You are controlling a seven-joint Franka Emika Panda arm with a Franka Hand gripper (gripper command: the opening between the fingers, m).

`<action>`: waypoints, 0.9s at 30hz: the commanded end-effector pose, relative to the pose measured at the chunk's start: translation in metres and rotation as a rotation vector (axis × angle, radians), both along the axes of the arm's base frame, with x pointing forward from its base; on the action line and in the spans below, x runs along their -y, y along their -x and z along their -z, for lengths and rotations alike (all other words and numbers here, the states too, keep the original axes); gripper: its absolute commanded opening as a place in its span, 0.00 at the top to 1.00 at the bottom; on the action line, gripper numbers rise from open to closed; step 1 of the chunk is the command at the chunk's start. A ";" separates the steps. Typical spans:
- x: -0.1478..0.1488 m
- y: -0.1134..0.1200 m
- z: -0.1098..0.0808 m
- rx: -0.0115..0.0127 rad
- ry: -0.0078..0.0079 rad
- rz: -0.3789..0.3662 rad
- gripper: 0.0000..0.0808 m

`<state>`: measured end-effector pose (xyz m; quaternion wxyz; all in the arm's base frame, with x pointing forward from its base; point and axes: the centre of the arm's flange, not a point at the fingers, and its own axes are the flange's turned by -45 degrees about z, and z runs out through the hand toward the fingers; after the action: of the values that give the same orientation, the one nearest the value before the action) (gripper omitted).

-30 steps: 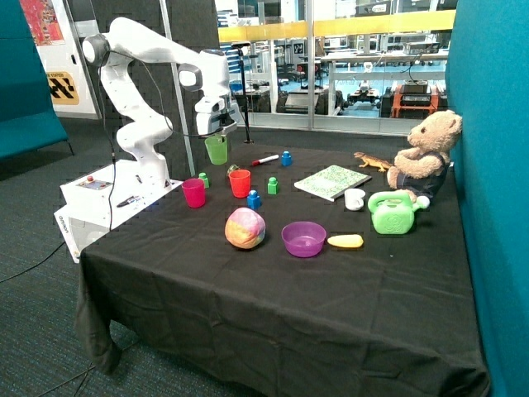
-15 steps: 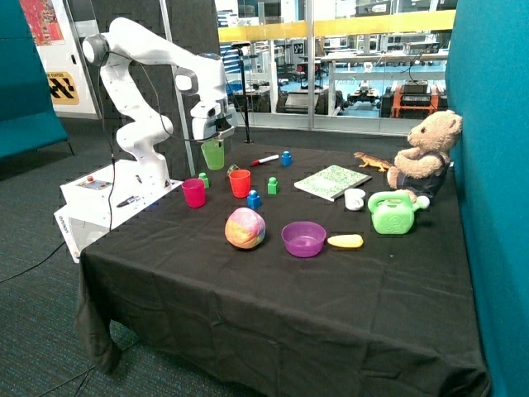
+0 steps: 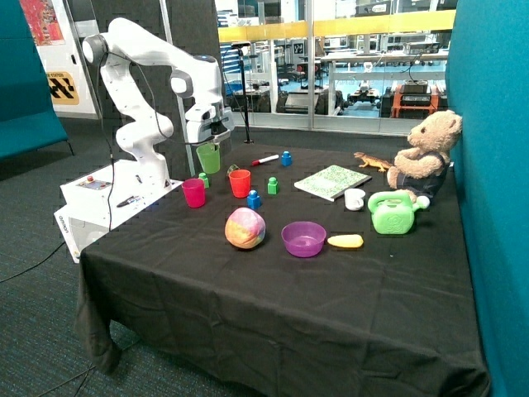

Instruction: Stack the cups

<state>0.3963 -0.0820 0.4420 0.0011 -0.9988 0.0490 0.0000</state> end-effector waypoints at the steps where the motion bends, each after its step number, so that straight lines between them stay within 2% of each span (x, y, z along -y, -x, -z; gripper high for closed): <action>1: 0.018 0.002 0.002 -0.0002 0.0022 0.089 1.00; 2: 0.019 0.002 -0.002 -0.0002 0.0022 0.035 1.00; 3: 0.021 0.004 -0.004 -0.0002 0.0022 0.063 1.00; 6: 0.026 0.009 -0.006 -0.0002 0.0022 0.082 1.00; 27: 0.040 0.042 0.001 -0.0002 0.0022 0.098 1.00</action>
<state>0.3678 -0.1127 0.4435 -0.0009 -0.9958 0.0919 -0.0001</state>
